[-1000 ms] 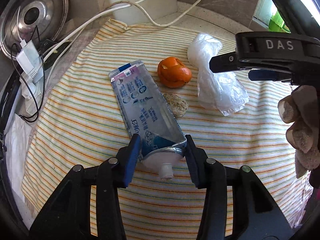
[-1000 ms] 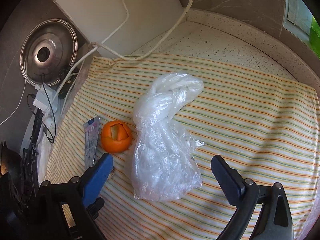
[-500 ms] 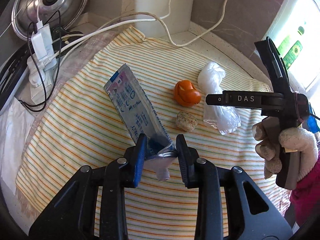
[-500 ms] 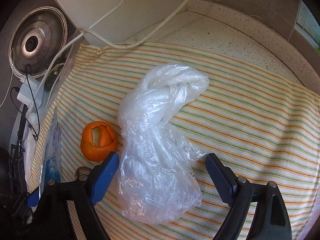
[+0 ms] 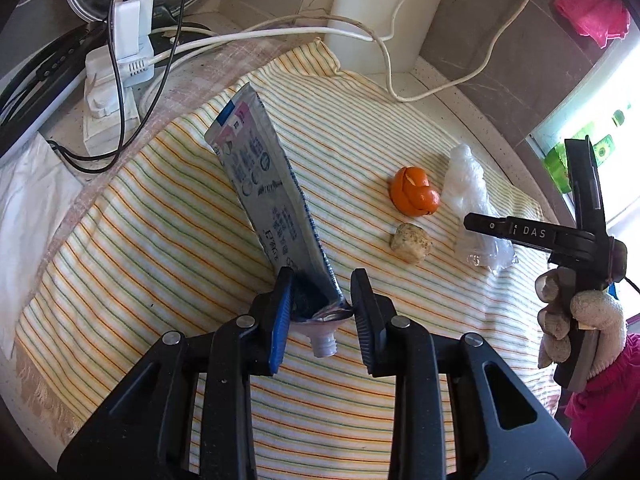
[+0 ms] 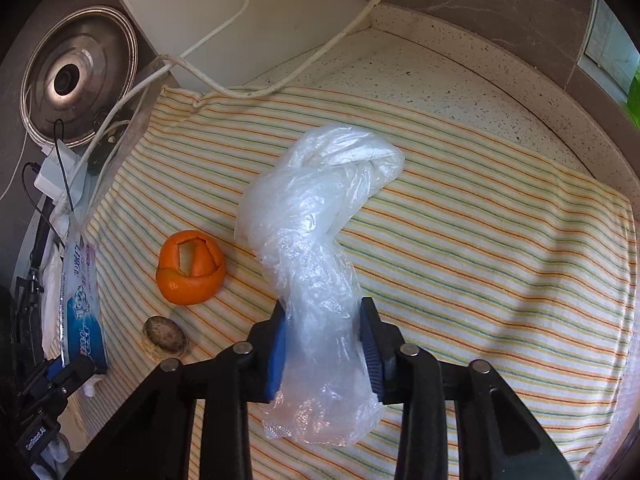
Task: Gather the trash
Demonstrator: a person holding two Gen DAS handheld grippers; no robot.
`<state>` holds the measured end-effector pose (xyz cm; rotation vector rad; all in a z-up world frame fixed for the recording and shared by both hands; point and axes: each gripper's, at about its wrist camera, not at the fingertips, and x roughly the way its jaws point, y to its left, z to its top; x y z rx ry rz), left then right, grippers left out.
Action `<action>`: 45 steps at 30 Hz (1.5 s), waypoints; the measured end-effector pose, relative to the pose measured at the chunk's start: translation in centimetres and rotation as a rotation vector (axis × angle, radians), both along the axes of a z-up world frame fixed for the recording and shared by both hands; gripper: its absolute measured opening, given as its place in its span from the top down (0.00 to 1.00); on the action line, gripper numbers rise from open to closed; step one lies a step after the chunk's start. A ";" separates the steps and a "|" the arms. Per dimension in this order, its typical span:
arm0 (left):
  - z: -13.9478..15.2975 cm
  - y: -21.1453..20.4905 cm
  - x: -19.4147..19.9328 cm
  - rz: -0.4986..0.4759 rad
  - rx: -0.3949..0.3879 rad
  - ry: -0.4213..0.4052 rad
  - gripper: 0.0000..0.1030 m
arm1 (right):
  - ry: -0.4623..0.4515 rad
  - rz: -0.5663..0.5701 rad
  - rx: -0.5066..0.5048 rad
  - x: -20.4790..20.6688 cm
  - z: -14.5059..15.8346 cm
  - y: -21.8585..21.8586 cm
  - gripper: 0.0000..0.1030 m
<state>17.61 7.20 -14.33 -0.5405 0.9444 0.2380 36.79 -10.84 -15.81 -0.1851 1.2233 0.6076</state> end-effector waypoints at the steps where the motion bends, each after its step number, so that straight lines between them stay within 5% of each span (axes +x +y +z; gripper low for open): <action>1: 0.2 0.0 -0.1 0.001 0.001 -0.006 0.75 | 0.004 -0.005 0.013 -0.2 0.2 -0.3 0.75; 26: 5.0 -3.3 -7.4 -0.130 -0.002 -0.115 0.76 | 0.008 -0.046 0.267 -10.8 6.7 -7.6 0.81; 45: 5.2 -4.6 -16.4 -0.230 -0.030 -0.119 0.76 | 0.018 -0.047 0.297 -22.9 7.7 -9.3 0.81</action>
